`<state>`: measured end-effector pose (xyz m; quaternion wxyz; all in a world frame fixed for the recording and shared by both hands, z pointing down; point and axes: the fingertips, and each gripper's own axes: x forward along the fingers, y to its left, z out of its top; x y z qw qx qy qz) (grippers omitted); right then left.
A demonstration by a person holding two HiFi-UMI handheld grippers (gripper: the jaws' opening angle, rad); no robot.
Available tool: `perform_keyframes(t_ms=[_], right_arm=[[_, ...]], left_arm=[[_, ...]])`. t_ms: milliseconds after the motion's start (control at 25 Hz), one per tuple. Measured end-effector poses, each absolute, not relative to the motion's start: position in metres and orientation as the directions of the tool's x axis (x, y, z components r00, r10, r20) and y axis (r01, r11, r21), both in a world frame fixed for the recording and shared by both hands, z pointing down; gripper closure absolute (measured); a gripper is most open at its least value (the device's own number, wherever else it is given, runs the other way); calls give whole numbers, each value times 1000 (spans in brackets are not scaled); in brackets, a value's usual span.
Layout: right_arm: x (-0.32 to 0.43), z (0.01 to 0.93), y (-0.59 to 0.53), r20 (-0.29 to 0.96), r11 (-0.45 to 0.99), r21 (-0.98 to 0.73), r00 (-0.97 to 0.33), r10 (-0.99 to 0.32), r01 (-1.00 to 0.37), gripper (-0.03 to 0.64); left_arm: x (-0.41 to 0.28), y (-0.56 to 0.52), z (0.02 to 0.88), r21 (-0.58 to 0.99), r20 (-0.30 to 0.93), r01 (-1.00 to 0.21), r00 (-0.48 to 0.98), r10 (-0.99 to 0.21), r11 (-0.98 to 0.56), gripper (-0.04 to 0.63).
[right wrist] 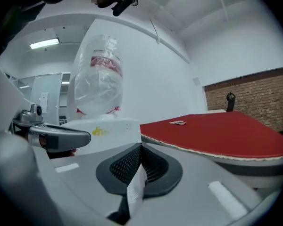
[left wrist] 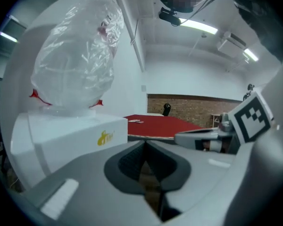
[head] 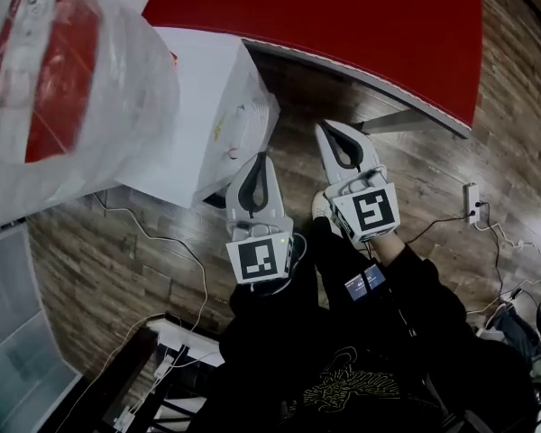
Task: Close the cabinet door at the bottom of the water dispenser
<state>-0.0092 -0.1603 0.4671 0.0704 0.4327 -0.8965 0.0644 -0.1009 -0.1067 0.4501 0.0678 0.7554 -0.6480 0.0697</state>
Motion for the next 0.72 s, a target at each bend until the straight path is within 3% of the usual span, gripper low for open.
perform_keyframes(t_ms=[120,240,560,720], right_arm=[[-6,419,-157,98,595,-6,-593,-799,-803,617],[-2,378,-147,93,589,2,-586,-805,-808,617],[-6,280,-143,-64,586,118,-595,-801,-801,617],[-16,249,-130,-74,582,135,-593,-802,-802,617]], left_arm=[[-100,-104,411,26,152,-987,159,-975,-157,589],[-103,-99,371,16,117,-989,151,-982,-150,589],[-152,-89,283,-72,10,-997,15,-1000,-15,589],[-171,-80,257,-115,-14,-993,0,-1000,1,589]])
